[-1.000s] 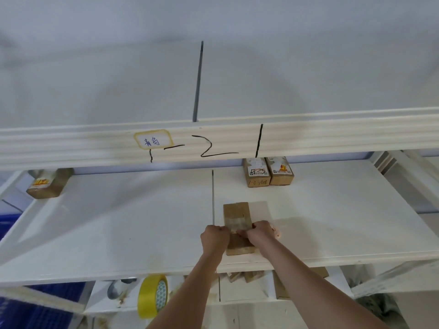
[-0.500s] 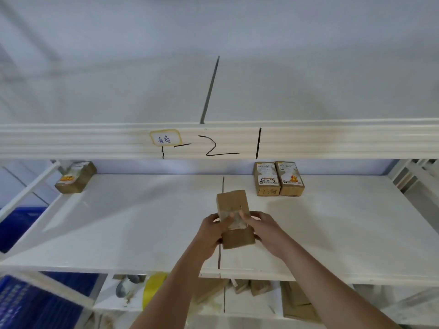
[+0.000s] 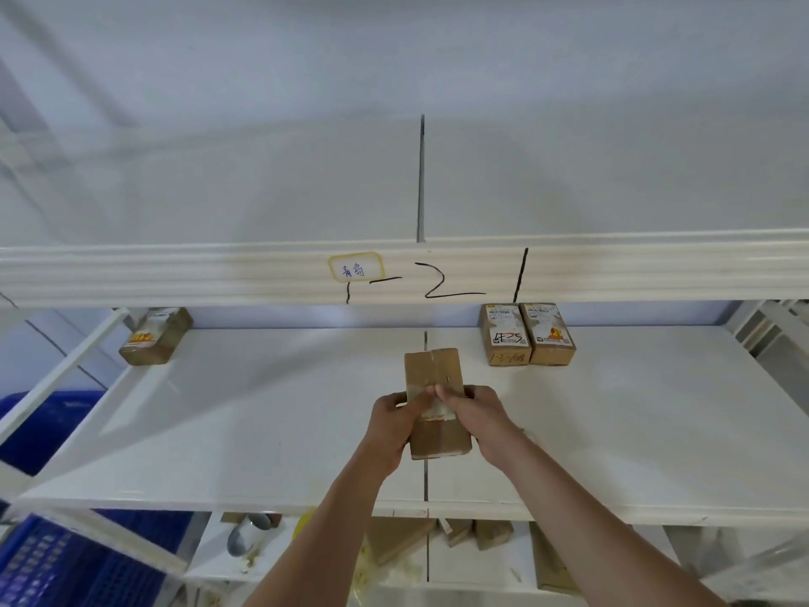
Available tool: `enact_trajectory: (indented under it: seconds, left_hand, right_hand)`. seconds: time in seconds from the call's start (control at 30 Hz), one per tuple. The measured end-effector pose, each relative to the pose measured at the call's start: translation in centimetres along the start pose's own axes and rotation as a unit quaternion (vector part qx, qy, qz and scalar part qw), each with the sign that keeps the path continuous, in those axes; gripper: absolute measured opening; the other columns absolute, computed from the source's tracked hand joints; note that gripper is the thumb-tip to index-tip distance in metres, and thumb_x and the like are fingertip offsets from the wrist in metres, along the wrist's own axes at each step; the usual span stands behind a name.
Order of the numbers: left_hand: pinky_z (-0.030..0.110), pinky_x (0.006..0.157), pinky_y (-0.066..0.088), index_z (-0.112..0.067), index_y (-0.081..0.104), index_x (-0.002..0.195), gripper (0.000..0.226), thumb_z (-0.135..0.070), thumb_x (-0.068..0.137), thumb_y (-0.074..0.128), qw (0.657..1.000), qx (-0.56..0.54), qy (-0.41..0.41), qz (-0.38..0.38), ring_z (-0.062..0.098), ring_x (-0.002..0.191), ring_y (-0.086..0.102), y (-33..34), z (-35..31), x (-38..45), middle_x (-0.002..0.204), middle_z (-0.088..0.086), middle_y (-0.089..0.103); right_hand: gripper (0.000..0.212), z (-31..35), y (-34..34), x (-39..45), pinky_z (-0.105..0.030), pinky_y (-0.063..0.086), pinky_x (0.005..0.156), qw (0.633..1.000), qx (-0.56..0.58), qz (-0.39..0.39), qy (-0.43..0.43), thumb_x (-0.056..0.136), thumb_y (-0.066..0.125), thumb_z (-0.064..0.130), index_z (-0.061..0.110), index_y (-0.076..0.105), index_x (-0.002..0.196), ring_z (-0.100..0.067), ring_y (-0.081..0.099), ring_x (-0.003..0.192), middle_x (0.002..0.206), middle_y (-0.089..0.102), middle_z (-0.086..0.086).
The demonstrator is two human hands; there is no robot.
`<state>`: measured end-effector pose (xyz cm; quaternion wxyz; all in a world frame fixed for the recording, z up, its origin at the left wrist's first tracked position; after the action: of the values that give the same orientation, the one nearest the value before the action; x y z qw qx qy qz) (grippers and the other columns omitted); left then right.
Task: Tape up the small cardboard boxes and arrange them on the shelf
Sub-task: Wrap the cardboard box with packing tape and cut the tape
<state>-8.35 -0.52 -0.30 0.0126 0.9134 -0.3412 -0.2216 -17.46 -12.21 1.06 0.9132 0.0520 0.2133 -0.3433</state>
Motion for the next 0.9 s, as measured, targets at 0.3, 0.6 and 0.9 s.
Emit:
enact_trajectory:
  seconds: [0.3,0.6,0.9]
  left_hand:
    - [0.039,0.086,0.061,-0.007,0.066,0.123,0.052,-0.045,0.088,0.073,1.0,0.008,-0.005,0.026,0.025,0.098,0.075,-2.0,-2.5,0.0,0.109,0.009,0.076]
    - [0.045,0.087,0.061,0.0,0.072,0.11,0.043,-0.035,0.087,0.078,1.0,0.006,0.016,-0.016,0.028,0.089,0.076,-2.5,-3.2,0.3,0.097,0.011,0.078]
    - [0.04,0.092,0.058,-0.018,0.055,0.135,0.056,-0.044,0.089,0.074,0.987,0.072,-0.02,0.139,0.023,0.106,0.072,-3.7,-2.5,-1.0,0.118,0.005,0.074]
  right_hand:
    - [0.039,0.4,2.4,-0.6,-0.036,0.057,0.085,0.993,0.062,0.093,0.025,0.093,0.07,0.04,0.01,0.07,0.118,-0.021,0.075,0.098,0.105,0.078,-0.006]
    - [0.033,2.6,3.8,0.4,-0.026,0.052,0.058,0.997,0.004,-0.073,-0.023,0.094,0.065,0.052,0.019,0.068,0.1,-0.013,0.072,0.078,0.09,0.076,0.002]
    - [0.049,1.9,4.3,0.7,-0.044,0.059,0.09,0.998,0.064,-0.012,0.015,0.099,0.053,0.054,0.012,0.062,0.123,-0.025,0.073,0.098,0.11,0.075,-0.007]
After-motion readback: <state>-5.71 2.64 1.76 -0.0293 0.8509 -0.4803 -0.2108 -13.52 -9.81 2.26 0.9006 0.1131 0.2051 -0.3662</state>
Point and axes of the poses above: each hand's wrist, its own x-axis towards the middle knuckle, its own y-axis out of the palm, z = x × y, the point moved 5 cm from there along x, towards the middle knuckle
